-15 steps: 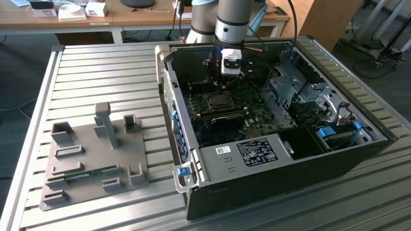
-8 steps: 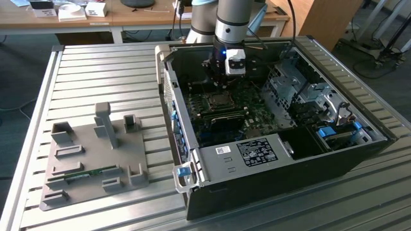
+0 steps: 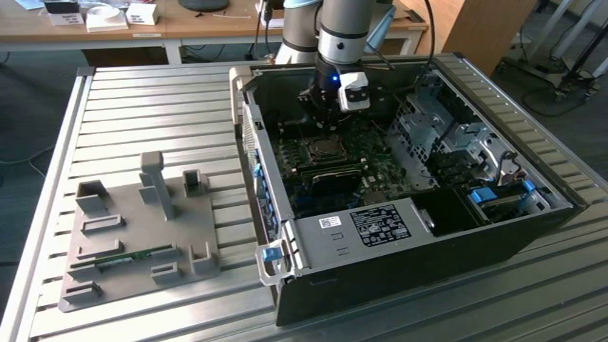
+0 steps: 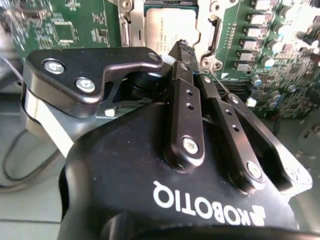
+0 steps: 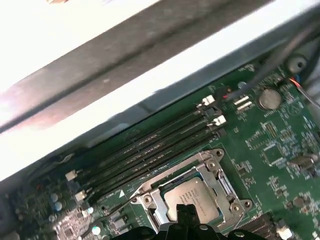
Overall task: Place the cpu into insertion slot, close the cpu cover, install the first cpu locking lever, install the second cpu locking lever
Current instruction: 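Close the cpu cover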
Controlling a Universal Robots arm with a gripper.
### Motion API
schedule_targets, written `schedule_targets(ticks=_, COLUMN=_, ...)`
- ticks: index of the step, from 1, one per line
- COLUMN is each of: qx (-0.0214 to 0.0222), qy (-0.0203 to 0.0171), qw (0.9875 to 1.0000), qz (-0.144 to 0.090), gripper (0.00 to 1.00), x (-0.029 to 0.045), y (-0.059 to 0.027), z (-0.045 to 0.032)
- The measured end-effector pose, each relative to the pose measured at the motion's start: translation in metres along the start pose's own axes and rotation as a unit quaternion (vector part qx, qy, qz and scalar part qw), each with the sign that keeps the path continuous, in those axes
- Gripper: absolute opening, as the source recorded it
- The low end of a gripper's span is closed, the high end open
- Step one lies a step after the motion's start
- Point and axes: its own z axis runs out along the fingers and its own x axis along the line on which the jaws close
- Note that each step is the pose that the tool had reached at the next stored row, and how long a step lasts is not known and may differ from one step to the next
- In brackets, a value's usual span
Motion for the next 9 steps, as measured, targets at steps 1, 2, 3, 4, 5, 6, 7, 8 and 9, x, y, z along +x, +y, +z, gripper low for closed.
schedule_targets(ticks=1, qx=-0.0003, qy=0.0000, qw=1.0000, qz=-0.009, gripper=0.10, x=0.0000, y=0.0000, z=0.0000)
schedule_targets(ticks=2, qx=-0.0005, qy=0.0000, qw=0.9998, qz=-0.018, gripper=0.10, x=0.0000, y=0.0000, z=0.0000)
schedule_targets(ticks=3, qx=-0.0008, qy=0.0000, qw=0.9996, qz=-0.027, gripper=0.10, x=0.0000, y=0.0000, z=0.0000)
schedule_targets(ticks=4, qx=-0.0011, qy=0.0000, qw=0.9993, qz=-0.037, gripper=0.10, x=0.0000, y=0.0000, z=0.0000)
schedule_targets(ticks=5, qx=-0.0014, qy=0.0000, qw=0.9990, qz=-0.046, gripper=0.10, x=0.0000, y=0.0000, z=0.0000)
schedule_targets(ticks=6, qx=-0.0017, qy=-0.0001, qw=0.9985, qz=-0.055, gripper=0.10, x=0.0000, y=0.0000, z=0.0001)
schedule_targets(ticks=7, qx=-0.0020, qy=-0.0001, qw=0.9980, qz=-0.064, gripper=0.10, x=0.0000, y=0.0000, z=0.0001)
schedule_targets(ticks=8, qx=-0.0022, qy=-0.0001, qw=0.9974, qz=-0.073, gripper=0.10, x=0.0000, y=0.0000, z=0.0001)
schedule_targets(ticks=9, qx=-0.0025, qy=-0.0001, qw=0.9967, qz=-0.082, gripper=0.10, x=0.0000, y=0.0000, z=0.0001)
